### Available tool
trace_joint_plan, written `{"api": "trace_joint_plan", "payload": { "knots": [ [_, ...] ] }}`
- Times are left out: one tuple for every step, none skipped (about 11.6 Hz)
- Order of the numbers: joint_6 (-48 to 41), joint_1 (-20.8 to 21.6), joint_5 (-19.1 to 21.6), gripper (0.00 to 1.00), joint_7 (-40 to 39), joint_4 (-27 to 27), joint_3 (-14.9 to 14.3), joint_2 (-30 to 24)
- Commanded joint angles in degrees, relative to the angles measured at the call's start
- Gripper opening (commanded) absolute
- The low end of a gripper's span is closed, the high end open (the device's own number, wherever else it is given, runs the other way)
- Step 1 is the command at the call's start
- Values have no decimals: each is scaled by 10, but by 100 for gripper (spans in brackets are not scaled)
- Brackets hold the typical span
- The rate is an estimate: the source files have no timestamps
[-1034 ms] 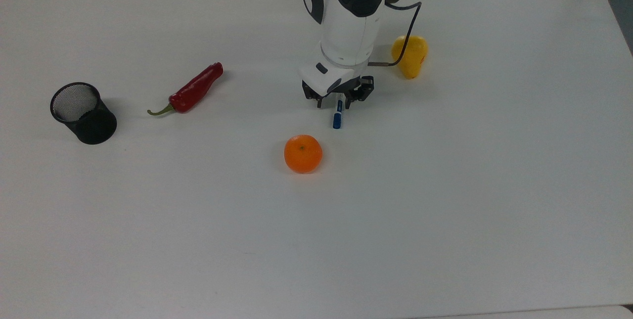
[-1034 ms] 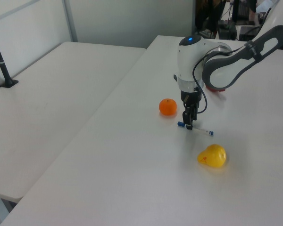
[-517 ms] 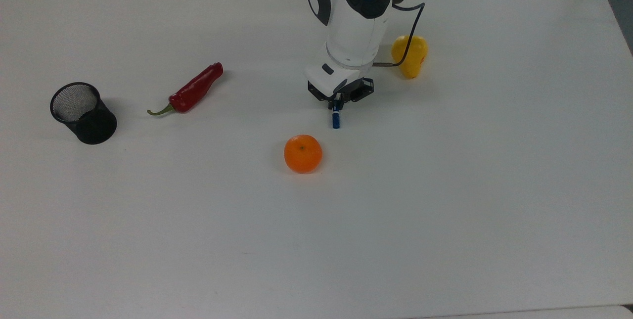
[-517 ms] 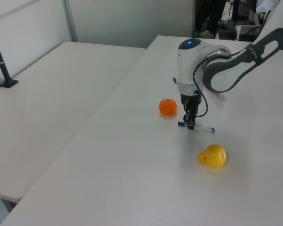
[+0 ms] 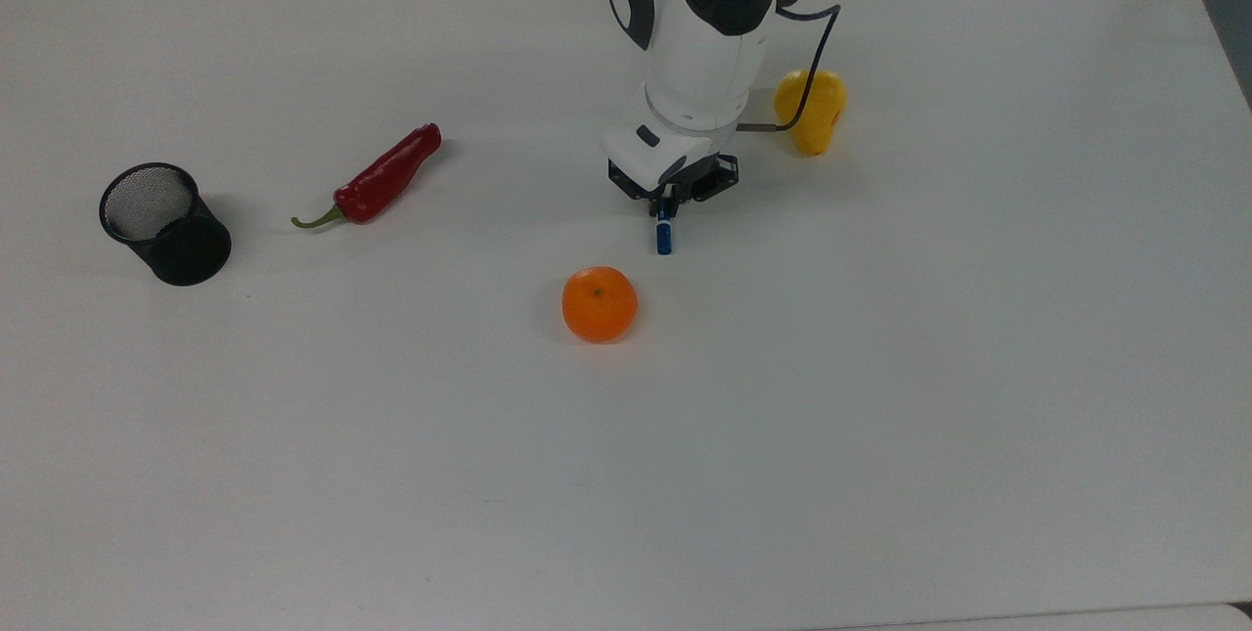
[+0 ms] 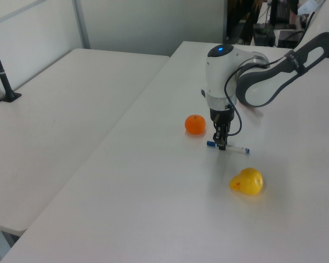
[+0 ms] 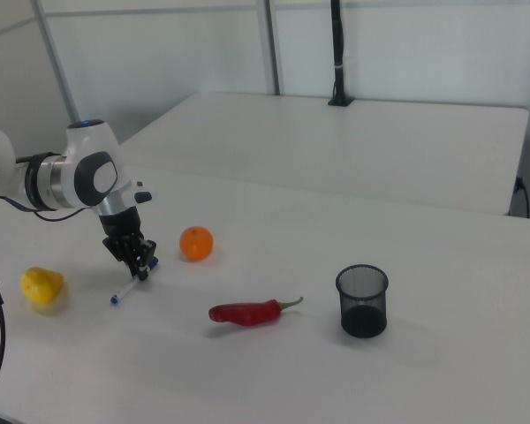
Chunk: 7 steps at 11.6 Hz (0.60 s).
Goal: Place marker
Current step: 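Close the gripper on the marker, then lift the marker and carry it toward the black mesh pen cup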
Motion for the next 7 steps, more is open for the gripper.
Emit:
{"api": "trace_joint_plan", "payload": {
  "knots": [
    [-21, -5, -13, 0, 11, -10, 0, -49],
    [-35, -18, -8, 0, 8, -9, 0, -71],
    [-48, -22, -4, 0, -4, -9, 0, -92],
    [-65, -28, -3, 0, -11, -2, 0, -110],
    [-93, -35, 3, 0, -14, 14, 0, -121],
    [-123, -45, 20, 0, -27, 35, 0, -132],
    [-152, -52, 41, 0, -51, 49, -1, -149]
  ]
}}
